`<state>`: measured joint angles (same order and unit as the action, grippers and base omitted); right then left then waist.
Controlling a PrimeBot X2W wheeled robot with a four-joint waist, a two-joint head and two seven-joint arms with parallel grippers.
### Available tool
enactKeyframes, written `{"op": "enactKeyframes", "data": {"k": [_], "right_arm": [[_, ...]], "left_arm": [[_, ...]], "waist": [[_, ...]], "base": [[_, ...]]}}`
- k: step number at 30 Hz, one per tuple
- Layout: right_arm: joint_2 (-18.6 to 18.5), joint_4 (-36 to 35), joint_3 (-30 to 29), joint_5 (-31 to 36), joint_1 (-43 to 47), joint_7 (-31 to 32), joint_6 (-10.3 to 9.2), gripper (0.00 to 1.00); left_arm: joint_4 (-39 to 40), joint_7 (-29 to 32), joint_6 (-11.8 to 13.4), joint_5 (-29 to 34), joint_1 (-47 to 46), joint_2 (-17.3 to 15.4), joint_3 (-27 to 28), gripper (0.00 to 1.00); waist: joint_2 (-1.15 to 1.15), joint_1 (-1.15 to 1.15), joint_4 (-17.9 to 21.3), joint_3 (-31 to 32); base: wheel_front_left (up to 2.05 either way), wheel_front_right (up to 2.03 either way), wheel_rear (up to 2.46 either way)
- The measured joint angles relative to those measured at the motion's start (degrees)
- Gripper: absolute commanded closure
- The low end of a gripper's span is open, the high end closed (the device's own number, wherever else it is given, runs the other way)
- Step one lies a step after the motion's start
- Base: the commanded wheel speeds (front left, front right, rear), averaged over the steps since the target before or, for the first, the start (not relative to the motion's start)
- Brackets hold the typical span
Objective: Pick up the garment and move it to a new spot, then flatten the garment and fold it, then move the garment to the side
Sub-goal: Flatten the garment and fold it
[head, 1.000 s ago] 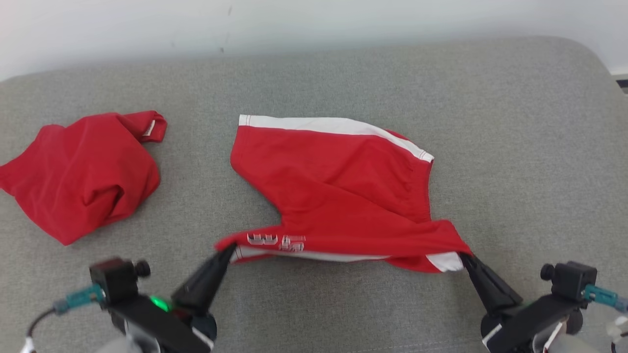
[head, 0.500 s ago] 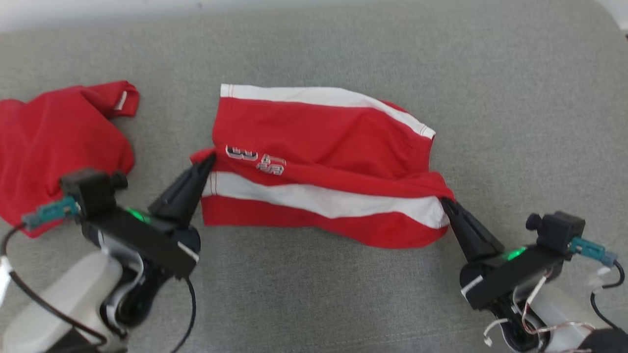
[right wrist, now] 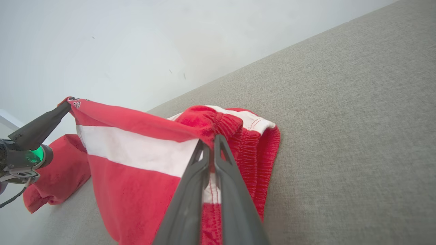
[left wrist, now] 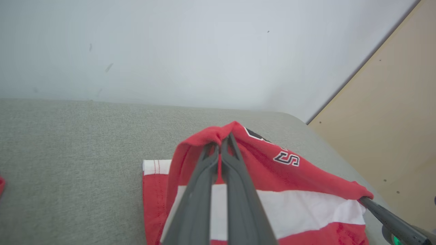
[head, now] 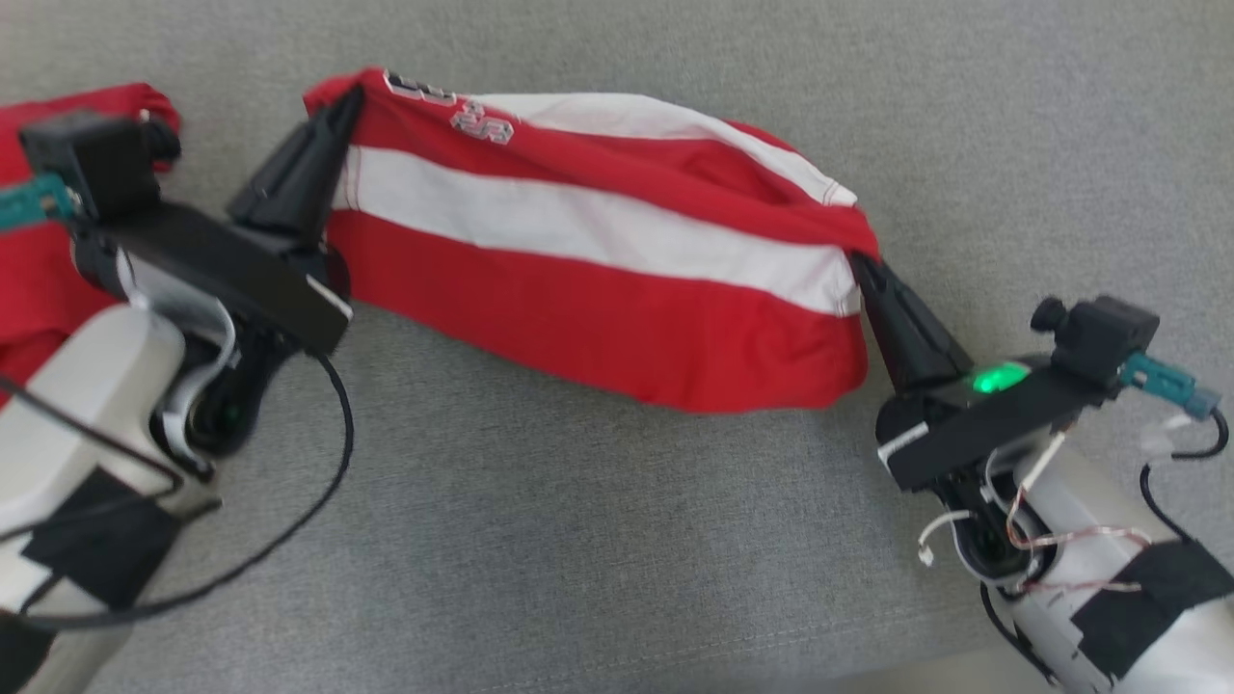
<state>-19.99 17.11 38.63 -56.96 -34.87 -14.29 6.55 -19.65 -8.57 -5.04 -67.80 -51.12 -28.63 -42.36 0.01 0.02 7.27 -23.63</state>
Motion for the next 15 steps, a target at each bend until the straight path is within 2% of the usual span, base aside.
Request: {"op": "enactKeyframes", "data": {"k": [15], "right_arm": [[3.8, 9.4, 0.8, 0.1, -11.7, 1.4, 0.3, 1.0]], "left_arm": [[-16.7, 4.8, -0.3, 1.5, -11.7, 3.5, -1.1, 1.0]], "waist": [[0.0, -0.01, 3.4, -6.3]], "base": [[0.0, 0.0, 0.0]]}}
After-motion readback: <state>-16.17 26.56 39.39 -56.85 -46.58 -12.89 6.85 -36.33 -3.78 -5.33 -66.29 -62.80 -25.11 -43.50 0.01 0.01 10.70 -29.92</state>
